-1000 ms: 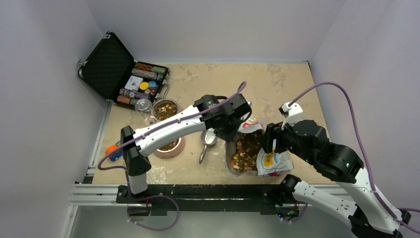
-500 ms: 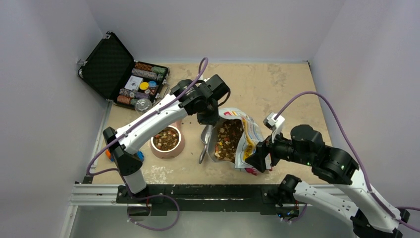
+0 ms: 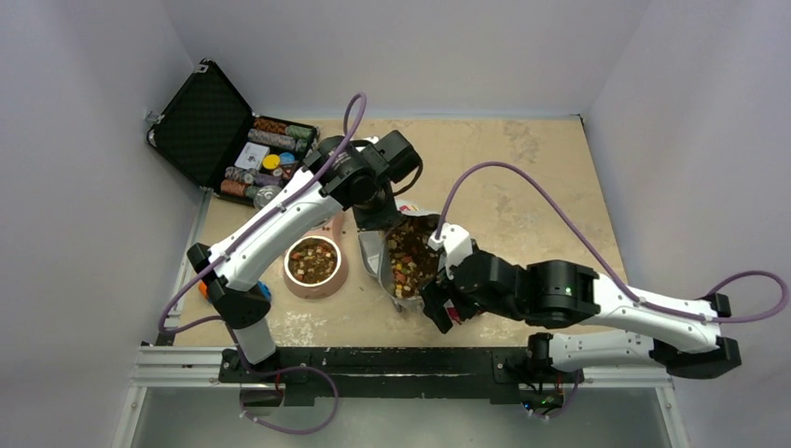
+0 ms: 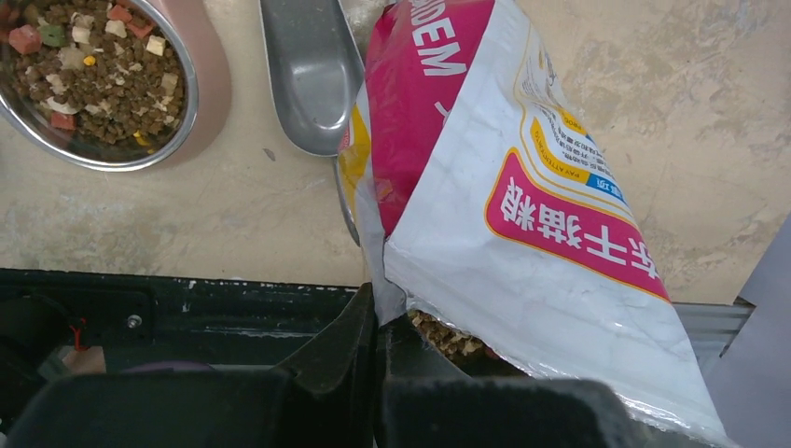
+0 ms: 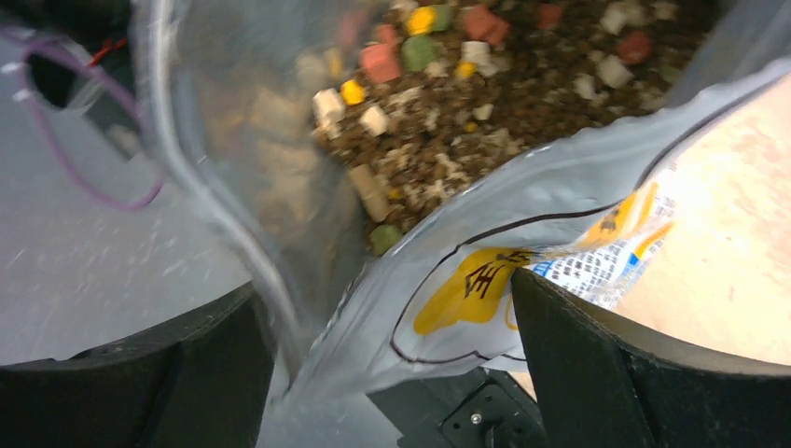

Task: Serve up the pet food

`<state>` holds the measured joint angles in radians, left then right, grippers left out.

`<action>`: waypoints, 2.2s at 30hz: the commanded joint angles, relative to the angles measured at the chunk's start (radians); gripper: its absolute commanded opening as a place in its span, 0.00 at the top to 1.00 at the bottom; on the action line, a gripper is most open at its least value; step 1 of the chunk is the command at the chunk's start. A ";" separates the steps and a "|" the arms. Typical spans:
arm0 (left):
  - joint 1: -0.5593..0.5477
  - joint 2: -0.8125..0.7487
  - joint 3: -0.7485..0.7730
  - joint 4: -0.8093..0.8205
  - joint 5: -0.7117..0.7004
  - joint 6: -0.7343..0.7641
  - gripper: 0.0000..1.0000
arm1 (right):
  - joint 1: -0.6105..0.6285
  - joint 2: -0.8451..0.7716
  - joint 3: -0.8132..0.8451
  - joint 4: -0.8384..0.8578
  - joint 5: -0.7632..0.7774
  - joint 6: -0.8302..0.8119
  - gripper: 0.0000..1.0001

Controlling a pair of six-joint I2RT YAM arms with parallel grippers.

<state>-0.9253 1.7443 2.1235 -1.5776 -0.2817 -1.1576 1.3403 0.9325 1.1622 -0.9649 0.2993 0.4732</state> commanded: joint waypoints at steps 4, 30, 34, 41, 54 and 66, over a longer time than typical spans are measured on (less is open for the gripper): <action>0.019 -0.044 0.130 -0.077 -0.072 -0.128 1.00 | 0.068 0.142 0.170 -0.228 0.408 0.236 0.38; 0.192 -0.262 -0.157 0.132 0.489 -0.418 0.12 | 0.102 -0.162 0.007 -0.020 0.249 0.038 1.00; 0.192 -0.242 -0.256 0.272 0.552 -0.437 0.14 | 0.102 -0.166 0.000 -0.013 0.239 0.032 1.00; 0.192 -0.187 -0.283 0.325 0.504 -0.438 0.21 | 0.102 -0.198 0.003 -0.050 0.248 0.049 1.00; 0.332 -0.289 -0.427 0.461 0.465 -0.438 1.00 | 0.103 -0.224 -0.017 -0.261 0.214 0.051 1.00; 0.384 -0.272 -0.372 0.351 0.694 -0.564 1.00 | 0.103 0.007 0.155 0.017 0.166 -0.197 0.21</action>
<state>-0.5785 1.5692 1.7554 -1.3182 0.3763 -1.6142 1.4399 0.7986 1.1927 -1.0790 0.4706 0.4023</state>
